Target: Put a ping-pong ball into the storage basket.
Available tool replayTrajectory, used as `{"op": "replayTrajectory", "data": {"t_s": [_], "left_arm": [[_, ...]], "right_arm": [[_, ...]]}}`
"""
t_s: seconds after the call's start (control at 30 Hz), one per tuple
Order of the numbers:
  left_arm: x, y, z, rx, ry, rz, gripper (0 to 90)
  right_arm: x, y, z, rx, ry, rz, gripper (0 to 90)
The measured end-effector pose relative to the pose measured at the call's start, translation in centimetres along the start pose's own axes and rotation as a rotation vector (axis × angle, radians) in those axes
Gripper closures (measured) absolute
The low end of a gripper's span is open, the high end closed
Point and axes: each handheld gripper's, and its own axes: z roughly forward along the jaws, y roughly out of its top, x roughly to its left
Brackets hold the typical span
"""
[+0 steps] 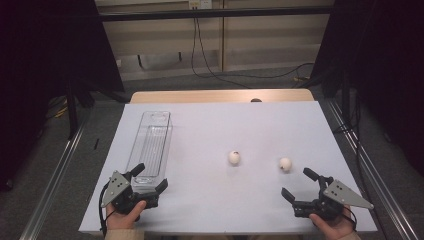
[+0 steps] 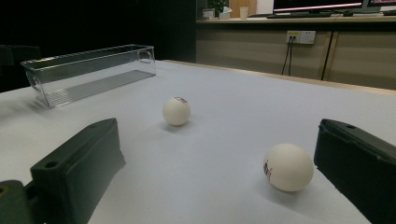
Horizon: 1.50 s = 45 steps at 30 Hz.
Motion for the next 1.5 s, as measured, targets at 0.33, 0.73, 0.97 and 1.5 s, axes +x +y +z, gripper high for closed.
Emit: {"op": "replayTrajectory", "data": {"t_s": [0.33, 0.73, 0.97, 1.5], "left_arm": [[-0.2, 0.1, 0.1, -0.003, -0.016, -0.009, 2.5], [-0.8, 0.3, 0.6, -0.003, -0.052, -0.012, 1.8], [-1.3, 0.3, 1.0, 0.003, -0.070, -0.013, 1.6], [-2.4, 0.8, 2.4, 0.020, -0.091, -0.022, 1.5]], "right_arm": [[0.0, 0.0, 0.0, 0.000, 0.001, -0.006, 0.4], [-0.1, 0.0, -0.1, 0.001, 0.004, -0.005, 0.4], [0.0, 0.1, -0.1, -0.002, 0.007, -0.005, 0.4], [0.0, 0.1, -0.1, -0.005, 0.013, -0.002, 0.5]]}}
